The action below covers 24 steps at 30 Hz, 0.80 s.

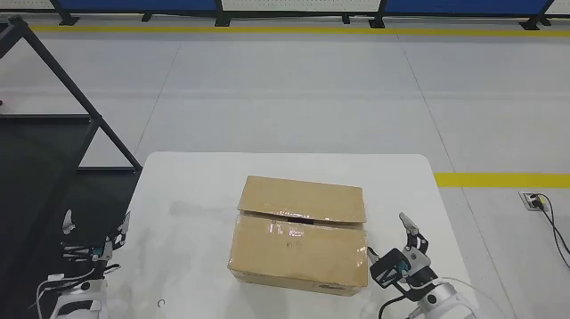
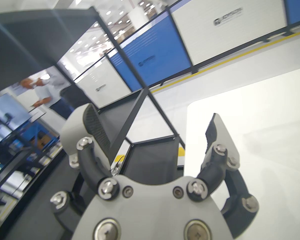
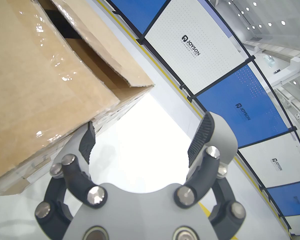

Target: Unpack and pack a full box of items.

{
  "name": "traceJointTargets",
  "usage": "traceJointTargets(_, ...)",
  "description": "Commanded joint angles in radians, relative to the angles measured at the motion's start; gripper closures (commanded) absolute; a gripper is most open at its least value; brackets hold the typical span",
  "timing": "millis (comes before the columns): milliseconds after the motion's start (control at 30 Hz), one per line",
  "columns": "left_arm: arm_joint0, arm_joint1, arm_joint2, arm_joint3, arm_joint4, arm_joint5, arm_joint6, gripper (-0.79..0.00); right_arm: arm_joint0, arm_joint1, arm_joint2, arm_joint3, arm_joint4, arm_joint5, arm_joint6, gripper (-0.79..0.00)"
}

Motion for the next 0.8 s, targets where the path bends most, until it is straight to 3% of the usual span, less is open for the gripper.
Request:
traceJointTargets(0, 0.010, 0.006, 0.009, -0.028, 0.022, -0.095, 0.052, -0.785, 0.000, 0.004, 0.023, -0.018, 0.021, -0.033, -0.008, -0.785)
traceJointTargets(200, 0.035, 0.021, 0.034, -0.086, 0.046, -0.302, 0.097, -0.785, -0.028, 0.009, 0.065, -0.075, 0.035, -0.057, 0.032, -0.785)
traceJointTargets(467, 0.035, 0.021, 0.034, -0.086, 0.046, -0.302, 0.097, -0.785, -0.028, 0.009, 0.061, -0.078, 0.044, -0.061, 0.024, -0.785)
traceJointTargets(600, 0.036, 0.020, 0.038, -0.091, 0.033, -0.306, 0.094, -0.785, -0.009, 0.012, 0.105, -0.059, 0.207, -0.134, -0.054, -0.785)
traceJointTargets(767, 0.041, 0.023, 0.037, -0.134, -0.086, -0.417, 0.105, -0.785, 0.015, 0.020, 0.185, -0.029, 0.471, -0.304, -0.072, -0.785)
